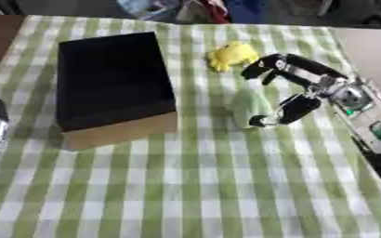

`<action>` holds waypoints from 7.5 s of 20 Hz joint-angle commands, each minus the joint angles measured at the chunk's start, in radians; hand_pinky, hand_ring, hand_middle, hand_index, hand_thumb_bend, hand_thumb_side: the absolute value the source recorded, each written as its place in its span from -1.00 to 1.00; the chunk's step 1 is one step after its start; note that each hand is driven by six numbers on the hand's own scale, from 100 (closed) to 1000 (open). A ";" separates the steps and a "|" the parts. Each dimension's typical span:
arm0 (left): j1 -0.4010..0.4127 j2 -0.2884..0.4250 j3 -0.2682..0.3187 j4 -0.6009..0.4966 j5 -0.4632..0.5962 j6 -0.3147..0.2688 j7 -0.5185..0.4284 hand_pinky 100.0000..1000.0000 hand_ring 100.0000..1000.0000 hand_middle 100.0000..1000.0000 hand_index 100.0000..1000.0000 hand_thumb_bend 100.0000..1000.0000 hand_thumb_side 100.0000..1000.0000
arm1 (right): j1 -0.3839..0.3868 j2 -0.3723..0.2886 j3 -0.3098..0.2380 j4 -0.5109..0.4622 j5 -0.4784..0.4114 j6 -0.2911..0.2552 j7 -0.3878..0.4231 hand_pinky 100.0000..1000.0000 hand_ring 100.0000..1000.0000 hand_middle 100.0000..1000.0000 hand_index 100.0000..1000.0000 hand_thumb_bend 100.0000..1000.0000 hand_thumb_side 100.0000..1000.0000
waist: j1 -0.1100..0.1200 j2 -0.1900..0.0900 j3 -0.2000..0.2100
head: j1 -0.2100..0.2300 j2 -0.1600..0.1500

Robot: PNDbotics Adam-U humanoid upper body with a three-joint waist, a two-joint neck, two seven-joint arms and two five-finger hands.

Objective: Pick up objects on the table and place them in the box.

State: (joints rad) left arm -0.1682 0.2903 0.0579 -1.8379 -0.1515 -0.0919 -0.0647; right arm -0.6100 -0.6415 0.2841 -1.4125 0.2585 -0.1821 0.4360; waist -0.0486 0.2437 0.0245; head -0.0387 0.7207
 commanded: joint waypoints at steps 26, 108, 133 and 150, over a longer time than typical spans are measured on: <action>-0.010 0.015 -0.002 -0.015 -0.001 0.000 0.001 0.28 -0.10 -0.04 0.00 -0.93 -1.00 | -0.018 0.026 -0.048 0.146 0.266 -0.037 -0.143 0.12 0.13 -0.16 0.19 -0.51 -1.00 | -0.005 -0.014 0.013 | -0.003 0.006; -0.022 0.024 -0.030 -0.010 0.010 -0.005 -0.025 0.28 -0.11 -0.04 0.00 -0.89 -1.00 | -0.367 0.158 -0.170 0.366 0.505 -0.059 -0.214 0.32 0.43 0.18 0.50 0.10 -0.82 | -0.006 -0.025 0.063 | -0.085 -0.047; -0.040 0.025 -0.047 -0.017 0.015 -0.008 -0.043 0.28 -0.11 -0.04 -0.01 -0.88 -1.00 | -0.353 0.156 -0.265 0.571 0.578 0.038 -0.323 0.32 0.45 0.20 0.47 -0.03 -0.85 | -0.008 0.000 0.117 | -0.114 -0.045; -0.046 0.021 -0.050 -0.019 0.015 -0.010 -0.046 0.28 -0.11 -0.05 -0.01 -0.88 -1.00 | -0.335 0.169 -0.277 0.618 0.674 0.172 -0.428 0.28 0.39 0.14 0.40 -0.09 -0.92 | -0.002 0.010 0.133 | -0.127 -0.038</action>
State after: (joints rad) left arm -0.2031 0.2918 0.0091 -1.8379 -0.1405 -0.1003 -0.1088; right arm -0.9308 -0.4535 0.0152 -0.7888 0.9177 -0.0219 0.0171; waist -0.0563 0.2693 0.1577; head -0.1628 0.6766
